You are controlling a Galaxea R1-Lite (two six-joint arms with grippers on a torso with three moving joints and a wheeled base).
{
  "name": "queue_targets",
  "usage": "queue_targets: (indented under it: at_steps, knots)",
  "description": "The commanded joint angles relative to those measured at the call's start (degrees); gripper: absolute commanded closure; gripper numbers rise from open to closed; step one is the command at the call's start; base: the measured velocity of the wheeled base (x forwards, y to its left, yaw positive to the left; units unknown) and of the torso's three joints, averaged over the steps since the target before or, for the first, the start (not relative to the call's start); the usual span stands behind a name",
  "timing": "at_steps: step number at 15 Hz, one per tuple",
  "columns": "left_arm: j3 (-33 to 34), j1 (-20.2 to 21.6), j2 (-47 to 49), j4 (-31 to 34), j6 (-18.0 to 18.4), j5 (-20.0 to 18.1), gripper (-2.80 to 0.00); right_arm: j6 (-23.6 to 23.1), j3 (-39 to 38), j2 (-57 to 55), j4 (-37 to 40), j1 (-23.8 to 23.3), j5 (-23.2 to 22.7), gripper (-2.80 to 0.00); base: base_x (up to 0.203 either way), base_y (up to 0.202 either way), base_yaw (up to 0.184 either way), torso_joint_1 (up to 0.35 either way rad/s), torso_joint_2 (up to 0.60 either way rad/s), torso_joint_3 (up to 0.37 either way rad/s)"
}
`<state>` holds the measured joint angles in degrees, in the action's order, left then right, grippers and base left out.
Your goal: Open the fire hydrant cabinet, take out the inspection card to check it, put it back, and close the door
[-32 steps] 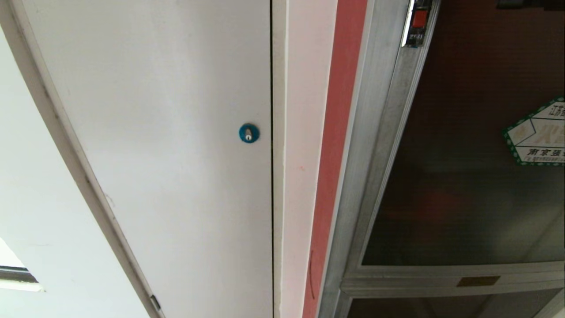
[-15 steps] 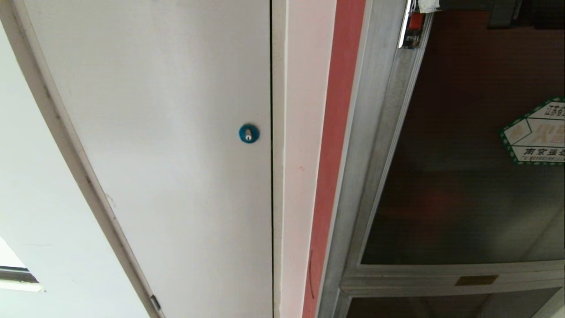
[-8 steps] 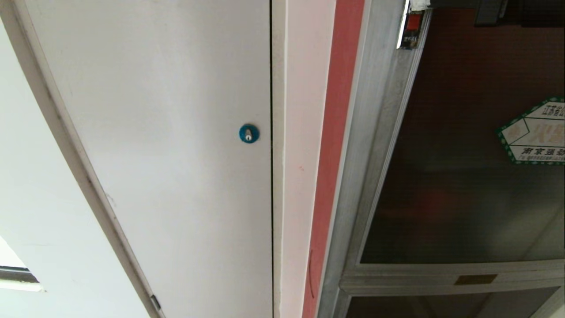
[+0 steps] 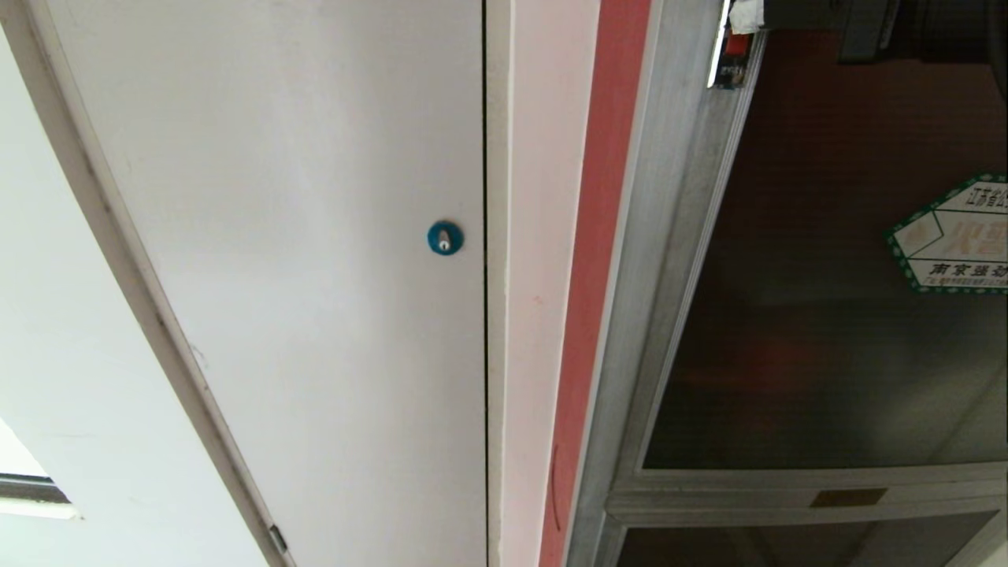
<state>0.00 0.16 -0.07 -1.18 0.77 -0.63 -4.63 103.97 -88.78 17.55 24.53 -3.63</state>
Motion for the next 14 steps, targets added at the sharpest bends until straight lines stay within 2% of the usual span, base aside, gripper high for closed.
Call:
queue_targets:
  at_steps: [1,10,14]
  knots:
    - [0.44,0.02,-0.01,-0.05,0.02,-0.06,0.0,-0.03,-0.26,-0.16,0.2,-0.01,0.03,0.0,0.0,0.0,0.0,0.0,0.0,0.0]
    - [0.44,0.0,-0.01,-0.05,0.02,0.02,0.0,-0.03,0.15,1.97,0.02,0.67,-0.32,0.0,0.0,0.0,0.0,0.0,0.0,0.0]
    - [0.44,0.02,-0.01,-0.05,0.02,0.02,0.0,0.06,0.26,2.65,-0.06,2.37,-0.32,0.0,0.0,0.0,0.0,0.0,0.0,0.0]
